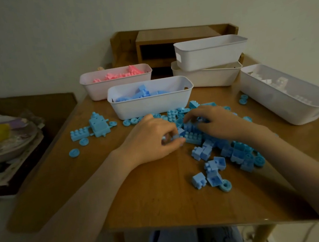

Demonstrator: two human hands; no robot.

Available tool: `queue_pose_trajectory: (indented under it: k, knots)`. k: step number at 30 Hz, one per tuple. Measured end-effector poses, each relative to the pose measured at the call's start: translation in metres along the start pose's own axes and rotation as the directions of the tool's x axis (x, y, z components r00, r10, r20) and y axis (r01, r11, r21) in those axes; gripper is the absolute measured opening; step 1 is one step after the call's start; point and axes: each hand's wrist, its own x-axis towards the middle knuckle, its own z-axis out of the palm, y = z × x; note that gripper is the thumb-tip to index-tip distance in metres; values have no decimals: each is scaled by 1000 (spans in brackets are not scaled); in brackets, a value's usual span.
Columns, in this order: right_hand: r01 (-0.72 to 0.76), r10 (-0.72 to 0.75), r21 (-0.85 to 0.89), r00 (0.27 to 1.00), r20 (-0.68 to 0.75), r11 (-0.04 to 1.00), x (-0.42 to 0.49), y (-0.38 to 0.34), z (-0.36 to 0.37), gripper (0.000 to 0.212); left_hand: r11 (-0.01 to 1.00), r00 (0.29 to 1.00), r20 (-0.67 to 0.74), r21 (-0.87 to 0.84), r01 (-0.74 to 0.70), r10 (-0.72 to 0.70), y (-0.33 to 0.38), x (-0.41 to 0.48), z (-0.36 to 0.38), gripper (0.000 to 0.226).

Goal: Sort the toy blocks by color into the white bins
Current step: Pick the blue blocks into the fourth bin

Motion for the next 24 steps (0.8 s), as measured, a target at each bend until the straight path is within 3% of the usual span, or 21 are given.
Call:
queue_pose_trajectory:
  k: [5, 12, 15, 18, 21, 24]
  knots:
    - [17, -15, -78, 1000, 26, 997, 3, -2, 3, 27, 968, 961, -127, -89, 236, -246, -3, 4, -2, 30]
    - [33, -30, -107, 999, 24, 994, 11, -2, -1, 21, 960, 944, -183, -104, 260, -275, -6, 9, -6, 20]
    - [69, -75, -93, 995, -60, 993, 20, -8, -13, 19, 950, 919, -246, -128, 285, -309, -10, 18, -20, 19]
    - [120, -127, -45, 972, -200, 992, 43, -12, -30, 27, 911, 896, -178, -154, 383, -407, -24, 38, -37, 18]
    - [168, -204, -164, 952, -230, 972, 74, -14, -34, 54, 843, 843, -99, -169, 510, -530, -46, 59, -46, 19]
    - [158, -188, -153, 960, -207, 976, 98, -15, -24, 56, 813, 812, -43, 16, 583, -582, -67, 72, -42, 26]
